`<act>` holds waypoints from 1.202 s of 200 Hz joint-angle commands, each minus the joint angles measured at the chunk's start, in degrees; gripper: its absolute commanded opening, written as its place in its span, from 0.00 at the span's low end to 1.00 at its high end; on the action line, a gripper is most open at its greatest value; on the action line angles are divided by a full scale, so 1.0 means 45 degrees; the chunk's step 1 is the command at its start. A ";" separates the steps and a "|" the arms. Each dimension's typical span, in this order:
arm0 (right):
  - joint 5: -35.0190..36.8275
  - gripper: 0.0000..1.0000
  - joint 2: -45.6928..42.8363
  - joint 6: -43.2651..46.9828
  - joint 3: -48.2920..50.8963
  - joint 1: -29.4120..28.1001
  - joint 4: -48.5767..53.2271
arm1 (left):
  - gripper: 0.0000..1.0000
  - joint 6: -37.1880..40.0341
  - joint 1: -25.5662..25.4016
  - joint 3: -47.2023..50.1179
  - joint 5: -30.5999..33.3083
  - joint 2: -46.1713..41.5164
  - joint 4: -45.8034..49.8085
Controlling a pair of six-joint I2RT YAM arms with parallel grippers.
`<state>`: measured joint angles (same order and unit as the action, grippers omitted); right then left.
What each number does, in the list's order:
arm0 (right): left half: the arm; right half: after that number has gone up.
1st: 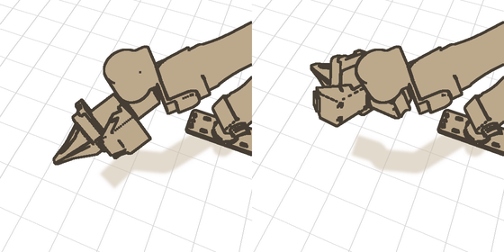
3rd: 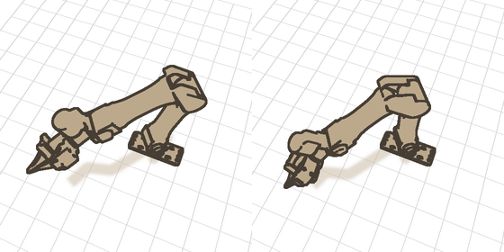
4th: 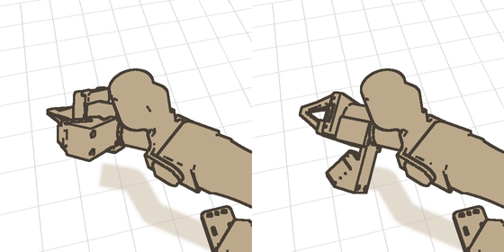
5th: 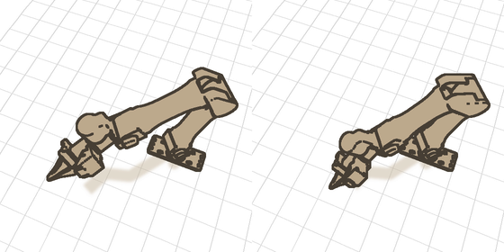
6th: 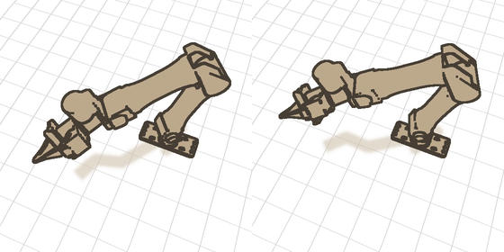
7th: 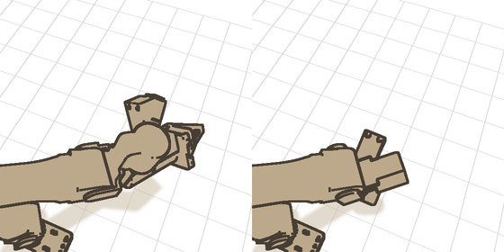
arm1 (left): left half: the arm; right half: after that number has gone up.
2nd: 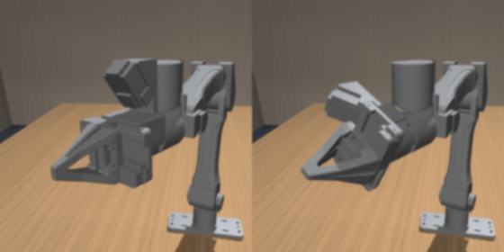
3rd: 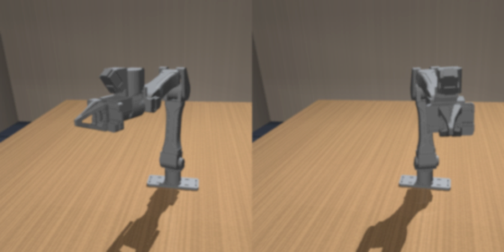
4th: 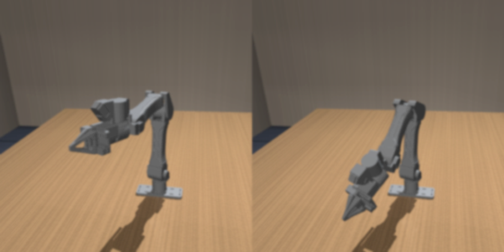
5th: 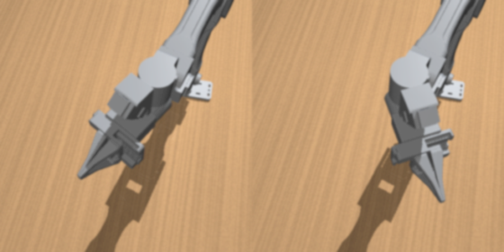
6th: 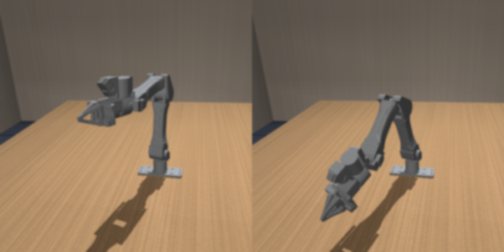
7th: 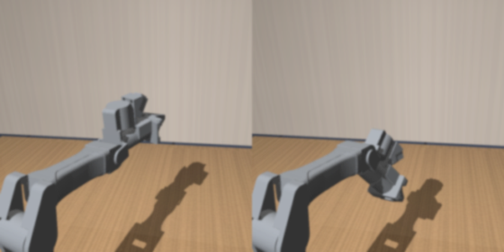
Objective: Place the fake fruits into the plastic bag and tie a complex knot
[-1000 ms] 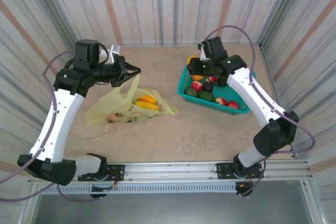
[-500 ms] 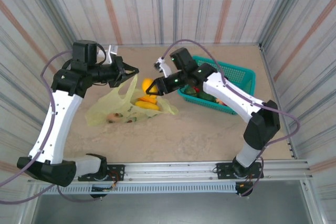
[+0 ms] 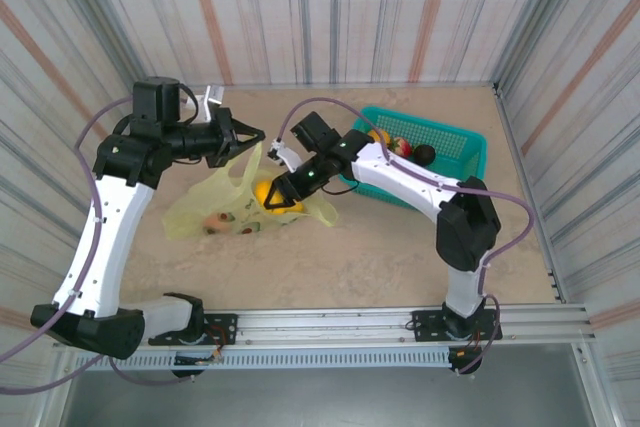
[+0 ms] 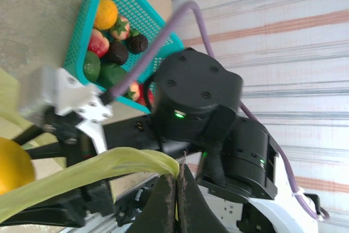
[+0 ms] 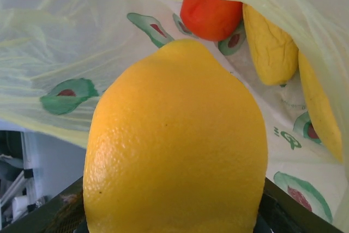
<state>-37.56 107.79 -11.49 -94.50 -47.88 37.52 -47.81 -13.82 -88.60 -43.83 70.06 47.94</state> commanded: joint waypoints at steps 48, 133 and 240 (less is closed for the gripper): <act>-0.0132 0.66 0.2345 -0.1600 -0.3185 -0.0318 -0.0145 | 0.00 0.0488 -0.0103 0.0517 -0.0787 -0.0498 -0.0197; 0.3353 0.78 0.4189 -0.2892 -0.4060 -0.1509 -0.0123 | 0.00 0.0281 0.0181 0.0832 0.0419 -0.0508 0.0122; 0.2230 0.68 0.0535 -0.3020 -0.1584 -0.0261 -0.1659 | 0.00 0.0516 0.0436 0.0353 0.0864 -0.0414 0.0625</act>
<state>-24.03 116.64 -23.99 -104.68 -50.70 32.56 -46.50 -12.32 -84.66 -40.58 68.90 49.63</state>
